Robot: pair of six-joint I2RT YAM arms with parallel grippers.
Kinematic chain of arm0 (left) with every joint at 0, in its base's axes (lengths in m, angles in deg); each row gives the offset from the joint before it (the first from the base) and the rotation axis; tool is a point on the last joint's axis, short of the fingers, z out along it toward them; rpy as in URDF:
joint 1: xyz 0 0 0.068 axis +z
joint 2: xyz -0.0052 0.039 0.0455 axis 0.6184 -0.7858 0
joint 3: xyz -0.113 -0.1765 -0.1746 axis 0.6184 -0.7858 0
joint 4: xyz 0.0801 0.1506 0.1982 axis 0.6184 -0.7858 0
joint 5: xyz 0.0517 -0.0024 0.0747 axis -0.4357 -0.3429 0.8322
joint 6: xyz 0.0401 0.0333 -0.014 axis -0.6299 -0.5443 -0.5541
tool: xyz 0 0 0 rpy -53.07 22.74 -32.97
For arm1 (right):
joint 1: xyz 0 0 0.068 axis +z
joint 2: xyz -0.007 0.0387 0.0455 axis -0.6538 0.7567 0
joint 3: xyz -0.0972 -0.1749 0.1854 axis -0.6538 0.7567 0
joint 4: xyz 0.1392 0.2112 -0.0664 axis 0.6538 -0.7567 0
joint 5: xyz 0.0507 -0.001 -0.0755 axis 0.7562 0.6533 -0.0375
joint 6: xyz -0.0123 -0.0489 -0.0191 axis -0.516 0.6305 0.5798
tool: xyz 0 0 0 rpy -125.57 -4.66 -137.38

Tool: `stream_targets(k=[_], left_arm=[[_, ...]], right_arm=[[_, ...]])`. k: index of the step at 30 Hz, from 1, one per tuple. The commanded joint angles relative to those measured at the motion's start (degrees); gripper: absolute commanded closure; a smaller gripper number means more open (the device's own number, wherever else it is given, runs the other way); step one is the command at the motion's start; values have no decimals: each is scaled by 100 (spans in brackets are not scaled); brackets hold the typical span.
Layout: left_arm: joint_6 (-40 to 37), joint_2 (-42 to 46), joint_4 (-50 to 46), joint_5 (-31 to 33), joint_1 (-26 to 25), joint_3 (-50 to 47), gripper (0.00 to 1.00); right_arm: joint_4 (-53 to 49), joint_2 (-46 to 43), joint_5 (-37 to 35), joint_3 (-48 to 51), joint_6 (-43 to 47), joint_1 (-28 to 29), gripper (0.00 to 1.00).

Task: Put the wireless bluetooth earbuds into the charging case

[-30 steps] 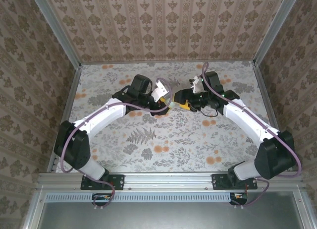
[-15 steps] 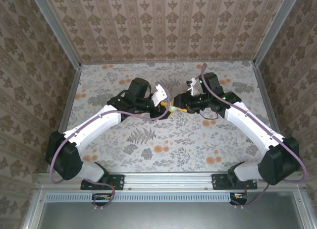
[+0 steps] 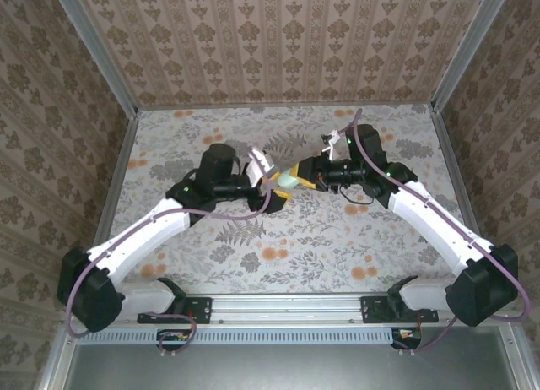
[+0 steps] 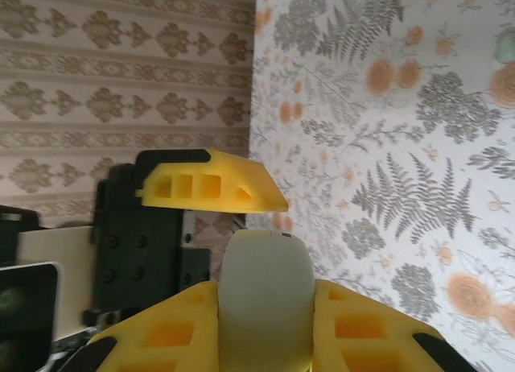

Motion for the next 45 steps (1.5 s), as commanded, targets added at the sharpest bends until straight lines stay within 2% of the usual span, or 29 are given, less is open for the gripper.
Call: stream_targets(k=[1, 7, 12, 15, 20, 27, 34, 40, 45], left_arm=[[813, 468, 1633, -307, 350, -643, 21], [1162, 715, 2549, -906, 634, -1041, 20], [1281, 683, 3223, -980, 639, -1159, 19], [1612, 472, 3667, -1260, 639, -1092, 19], [2373, 22, 5027, -1583, 639, -1151, 24], [2932, -356, 5910, -1791, 695, -1129, 35], [3005, -316, 6001, -1833, 787, -1228, 49], [2993, -240, 5983, -1749, 898, -1403, 43], [3046, -196, 6025, -1854, 951, -1382, 53]], right_arm=[[761, -239, 248, 71, -851, 15, 85], [2216, -387, 274, 448, -2282, 27, 85], [2934, -472, 130, 752, -2958, 108, 85], [3321, -477, 86, 918, -3281, 171, 85], [3609, -394, 170, 896, -3519, 293, 85], [3620, -380, 216, 761, -3595, 365, 85], [3755, -381, 225, 767, -3710, 366, 85], [3773, -380, 262, 656, -3741, 367, 85], [3697, -415, 282, 638, -3694, 367, 85]])
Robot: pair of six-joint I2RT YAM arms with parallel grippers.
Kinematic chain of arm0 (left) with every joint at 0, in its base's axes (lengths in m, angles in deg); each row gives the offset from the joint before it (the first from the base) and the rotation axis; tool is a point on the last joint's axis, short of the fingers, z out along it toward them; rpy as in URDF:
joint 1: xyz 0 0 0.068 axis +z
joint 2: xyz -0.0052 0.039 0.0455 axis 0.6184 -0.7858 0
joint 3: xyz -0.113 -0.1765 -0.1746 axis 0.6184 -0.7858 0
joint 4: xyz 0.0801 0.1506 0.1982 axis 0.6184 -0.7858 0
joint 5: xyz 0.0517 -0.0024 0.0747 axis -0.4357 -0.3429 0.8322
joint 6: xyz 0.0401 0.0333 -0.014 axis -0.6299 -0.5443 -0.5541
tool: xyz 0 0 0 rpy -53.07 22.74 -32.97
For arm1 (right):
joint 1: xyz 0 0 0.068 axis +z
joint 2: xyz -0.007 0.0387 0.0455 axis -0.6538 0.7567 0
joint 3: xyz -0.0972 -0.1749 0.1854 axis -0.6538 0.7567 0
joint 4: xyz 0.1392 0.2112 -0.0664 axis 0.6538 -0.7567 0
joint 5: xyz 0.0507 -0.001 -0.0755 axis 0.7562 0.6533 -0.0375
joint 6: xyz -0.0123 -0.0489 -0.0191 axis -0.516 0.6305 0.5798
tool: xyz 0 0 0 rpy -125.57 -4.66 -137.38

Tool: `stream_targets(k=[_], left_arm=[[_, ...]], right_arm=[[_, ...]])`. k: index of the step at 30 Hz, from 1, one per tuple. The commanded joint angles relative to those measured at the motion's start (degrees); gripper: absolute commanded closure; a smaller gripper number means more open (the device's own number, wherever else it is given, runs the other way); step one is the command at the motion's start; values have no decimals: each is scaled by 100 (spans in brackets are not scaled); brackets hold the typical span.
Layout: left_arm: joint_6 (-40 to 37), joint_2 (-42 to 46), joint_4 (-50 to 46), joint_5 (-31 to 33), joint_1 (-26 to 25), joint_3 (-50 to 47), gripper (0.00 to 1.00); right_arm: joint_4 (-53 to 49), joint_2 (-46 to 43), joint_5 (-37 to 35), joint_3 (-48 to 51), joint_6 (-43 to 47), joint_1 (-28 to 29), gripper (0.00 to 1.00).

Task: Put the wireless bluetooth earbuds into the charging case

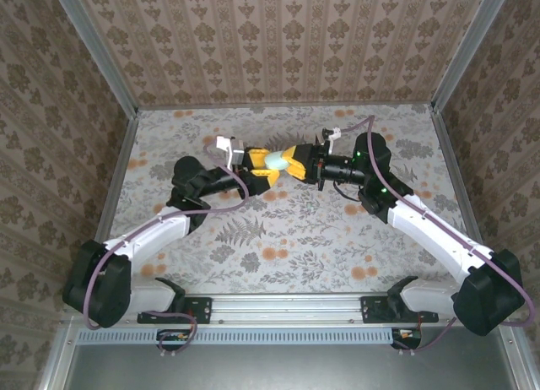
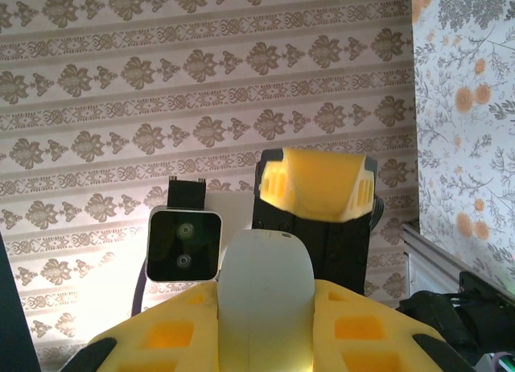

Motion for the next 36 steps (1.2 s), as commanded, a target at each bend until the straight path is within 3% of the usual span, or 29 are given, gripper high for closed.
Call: stream_targets(k=[1, 10, 28, 36], left_arm=[[93, 160, 272, -117, 79, 20, 55], [105, 222, 258, -109, 79, 55, 42], [279, 19, 445, -241, 70, 255, 49], [299, -20, 444, -283, 70, 264, 60]], right_arm=[[212, -98, 155, -241, -96, 29, 85], [213, -114, 144, -182, -91, 30, 85], [126, -89, 173, -218, 5, 108, 85], [129, -107, 164, -241, -12, 114, 85]])
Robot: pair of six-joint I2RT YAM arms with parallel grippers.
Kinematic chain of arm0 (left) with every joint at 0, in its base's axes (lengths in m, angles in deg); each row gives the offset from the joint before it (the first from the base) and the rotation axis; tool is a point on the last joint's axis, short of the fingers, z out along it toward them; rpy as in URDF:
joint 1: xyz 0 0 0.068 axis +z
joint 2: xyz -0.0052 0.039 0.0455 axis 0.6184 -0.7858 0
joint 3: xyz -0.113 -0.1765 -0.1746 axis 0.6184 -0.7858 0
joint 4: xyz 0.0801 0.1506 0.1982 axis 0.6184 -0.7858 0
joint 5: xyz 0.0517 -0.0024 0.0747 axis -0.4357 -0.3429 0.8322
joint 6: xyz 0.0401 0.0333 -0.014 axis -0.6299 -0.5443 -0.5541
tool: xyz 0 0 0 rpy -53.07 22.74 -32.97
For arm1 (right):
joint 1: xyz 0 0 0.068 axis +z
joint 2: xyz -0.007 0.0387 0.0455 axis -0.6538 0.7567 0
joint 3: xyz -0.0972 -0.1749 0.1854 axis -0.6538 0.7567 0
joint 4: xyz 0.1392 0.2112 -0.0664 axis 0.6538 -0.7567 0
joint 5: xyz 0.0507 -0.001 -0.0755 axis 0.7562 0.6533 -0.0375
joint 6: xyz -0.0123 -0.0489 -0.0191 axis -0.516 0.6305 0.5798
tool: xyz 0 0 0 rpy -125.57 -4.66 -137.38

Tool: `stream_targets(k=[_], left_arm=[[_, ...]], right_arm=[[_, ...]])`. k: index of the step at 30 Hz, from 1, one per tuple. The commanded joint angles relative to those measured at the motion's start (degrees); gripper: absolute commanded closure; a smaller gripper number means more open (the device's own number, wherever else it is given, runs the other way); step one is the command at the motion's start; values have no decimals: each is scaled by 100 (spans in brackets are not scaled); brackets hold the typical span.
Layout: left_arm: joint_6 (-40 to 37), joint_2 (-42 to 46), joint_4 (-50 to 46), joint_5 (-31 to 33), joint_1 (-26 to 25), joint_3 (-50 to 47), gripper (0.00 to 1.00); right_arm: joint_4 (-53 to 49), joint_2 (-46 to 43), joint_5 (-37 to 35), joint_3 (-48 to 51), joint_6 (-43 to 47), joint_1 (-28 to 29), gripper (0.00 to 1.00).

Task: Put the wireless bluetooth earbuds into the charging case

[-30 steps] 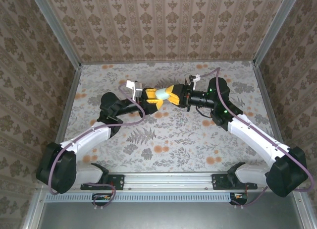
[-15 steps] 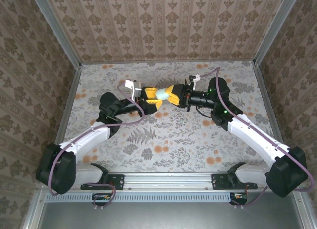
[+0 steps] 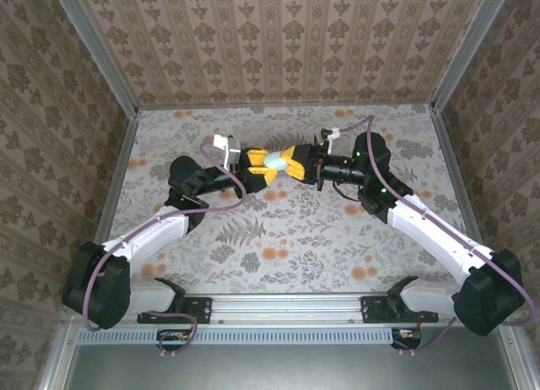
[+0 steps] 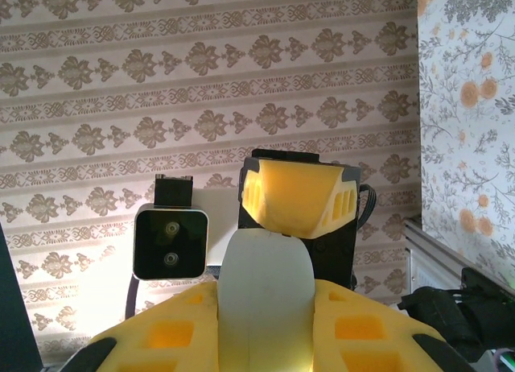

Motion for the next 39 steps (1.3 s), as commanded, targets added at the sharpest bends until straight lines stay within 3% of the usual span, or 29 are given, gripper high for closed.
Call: stream_targets(k=[1, 5, 8, 11, 14, 18, 24, 30, 39], left_arm=[[73, -21, 224, -70, 22, 161, 63], [57, -4, 206, -77, 22, 161, 76], [26, 28, 110, -74, 22, 165, 83], [-36, 129, -105, -100, 31, 179, 87], [-214, 334, -657, -172, 81, 240, 91], [-600, 649, -1762, -438, 144, 433, 94], [-1130, 894, -3361, -796, 163, 876, 98], [-1206, 986, -3914, -1016, 163, 1076, 100], [-1111, 998, -4013, -1063, 119, 1121, 100]], right_arm=[[127, -105, 147, -204, -14, 52, 85], [124, -113, 138, -208, -14, 45, 81], [-48, -148, 122, -254, 185, 50, 66], [-829, -287, 121, -574, 1204, 48, 46], [-2434, -560, -238, -1160, 2834, 39, 36], [-4013, -883, -983, -1767, 4850, 36, 32], [-4550, -1020, -1193, -1841, 6422, 121, 30], [-4698, -881, -1265, -1885, 7280, 347, 26], [-4364, -461, -846, -1863, 7476, 612, 24]])
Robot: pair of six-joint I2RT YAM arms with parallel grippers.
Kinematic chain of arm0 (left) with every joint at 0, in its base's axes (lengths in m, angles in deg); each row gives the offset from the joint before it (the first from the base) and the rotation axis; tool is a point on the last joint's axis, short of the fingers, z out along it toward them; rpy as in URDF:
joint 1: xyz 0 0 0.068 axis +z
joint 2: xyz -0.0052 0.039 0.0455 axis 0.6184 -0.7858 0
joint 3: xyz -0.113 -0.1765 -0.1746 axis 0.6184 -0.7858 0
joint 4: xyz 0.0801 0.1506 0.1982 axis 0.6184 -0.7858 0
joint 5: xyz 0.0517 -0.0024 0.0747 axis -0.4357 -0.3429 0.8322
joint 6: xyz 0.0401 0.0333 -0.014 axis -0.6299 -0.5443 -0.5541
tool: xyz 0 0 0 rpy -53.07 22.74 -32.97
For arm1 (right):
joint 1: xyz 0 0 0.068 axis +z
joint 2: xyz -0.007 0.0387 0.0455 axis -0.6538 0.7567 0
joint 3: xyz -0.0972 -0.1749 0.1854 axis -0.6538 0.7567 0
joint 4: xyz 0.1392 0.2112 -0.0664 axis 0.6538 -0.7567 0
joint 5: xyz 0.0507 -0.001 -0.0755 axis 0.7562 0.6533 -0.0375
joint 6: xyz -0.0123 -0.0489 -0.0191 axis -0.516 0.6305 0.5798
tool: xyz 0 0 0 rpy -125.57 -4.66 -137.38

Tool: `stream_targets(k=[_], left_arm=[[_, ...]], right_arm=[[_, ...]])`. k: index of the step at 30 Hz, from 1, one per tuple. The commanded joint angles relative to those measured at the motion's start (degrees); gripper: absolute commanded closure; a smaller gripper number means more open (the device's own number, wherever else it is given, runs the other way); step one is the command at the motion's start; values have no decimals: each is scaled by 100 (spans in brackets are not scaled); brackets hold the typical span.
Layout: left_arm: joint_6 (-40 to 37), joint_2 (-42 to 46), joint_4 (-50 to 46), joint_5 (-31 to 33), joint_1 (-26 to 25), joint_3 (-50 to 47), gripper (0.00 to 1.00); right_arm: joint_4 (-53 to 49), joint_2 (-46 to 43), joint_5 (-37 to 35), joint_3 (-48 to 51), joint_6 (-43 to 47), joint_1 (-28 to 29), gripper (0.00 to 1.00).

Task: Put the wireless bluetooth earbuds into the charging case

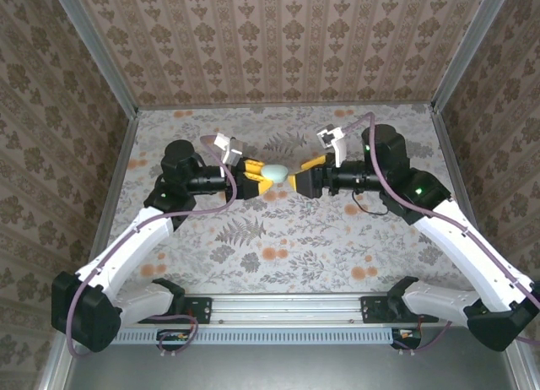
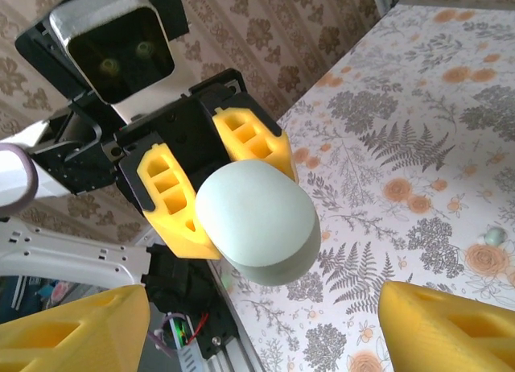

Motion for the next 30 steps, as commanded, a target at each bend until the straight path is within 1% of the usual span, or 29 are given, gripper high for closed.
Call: stream_targets(k=[1, 8, 20, 25, 30], left_arm=[[-54, 119, -50, -164, -19, 194, 100], [-14, 121, -50, -173, -62, 238, 100], [1, 174, -40, -138, -98, 233, 100], [7, 147, -48, -173, -129, 263, 100], [19, 165, -50, -199, -159, 258, 100]], right_arm=[[199, 159, 238, -38, 238, 94, 24], [481, 314, 269, 61, 113, 141, 24], [445, 504, 299, 31, 98, 189, 25], [351, 587, 113, -81, 55, 184, 26], [279, 591, -310, -155, -45, 141, 28]])
